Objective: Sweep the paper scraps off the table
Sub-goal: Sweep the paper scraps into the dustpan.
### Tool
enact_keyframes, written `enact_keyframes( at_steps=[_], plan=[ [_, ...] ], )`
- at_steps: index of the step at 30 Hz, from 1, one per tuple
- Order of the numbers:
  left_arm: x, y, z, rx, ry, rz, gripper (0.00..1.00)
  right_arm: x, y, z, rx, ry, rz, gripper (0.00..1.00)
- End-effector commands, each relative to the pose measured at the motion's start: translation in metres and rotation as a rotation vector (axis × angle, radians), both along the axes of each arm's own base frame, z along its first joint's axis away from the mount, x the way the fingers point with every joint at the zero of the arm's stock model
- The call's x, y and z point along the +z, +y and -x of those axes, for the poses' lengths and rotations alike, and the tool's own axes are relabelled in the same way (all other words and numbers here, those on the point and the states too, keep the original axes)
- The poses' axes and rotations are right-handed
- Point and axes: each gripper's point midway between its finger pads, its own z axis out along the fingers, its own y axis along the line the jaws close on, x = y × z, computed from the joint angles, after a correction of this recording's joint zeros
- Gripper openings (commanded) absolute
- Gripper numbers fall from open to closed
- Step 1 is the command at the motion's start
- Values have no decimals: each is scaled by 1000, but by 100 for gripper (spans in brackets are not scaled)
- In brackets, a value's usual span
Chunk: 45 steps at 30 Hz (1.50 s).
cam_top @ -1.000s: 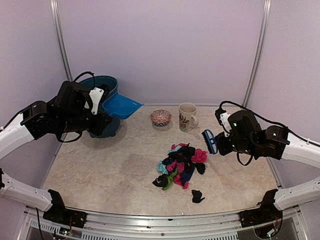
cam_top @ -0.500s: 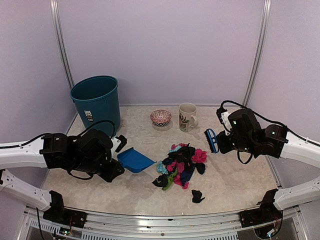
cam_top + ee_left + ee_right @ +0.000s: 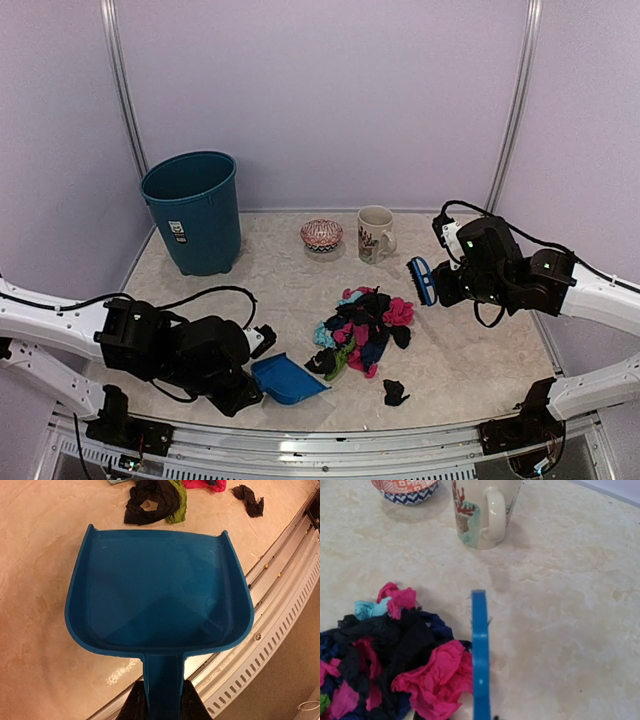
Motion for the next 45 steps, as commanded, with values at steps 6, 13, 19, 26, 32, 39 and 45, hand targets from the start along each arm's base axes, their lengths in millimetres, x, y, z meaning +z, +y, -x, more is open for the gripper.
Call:
enact_keyframes(
  at_steps=[6, 13, 19, 26, 32, 39, 45],
  plan=[
    [-40, 4, 15, 23, 14, -147, 0, 3, 5, -4, 19, -15, -22, 0],
    [-62, -2, 5, -10, -48, -224, 0, 0, 14, -17, 72, -31, 73, 0],
    [-74, -14, -2, -43, -52, -215, 0, -9, 33, -37, 156, -68, 199, 0],
    [-75, -26, -18, -57, -52, -167, 0, -21, 61, -66, 261, -116, 351, 0],
    [-78, -30, -31, -65, -55, -168, 0, -39, 89, -76, 368, -90, 380, 0],
    [-84, -34, -49, -42, -53, -157, 0, -57, 118, -63, 477, -10, 293, 0],
    [-88, -36, -68, -4, -54, -149, 0, -69, 134, -40, 538, 44, 253, 0]
  ],
)
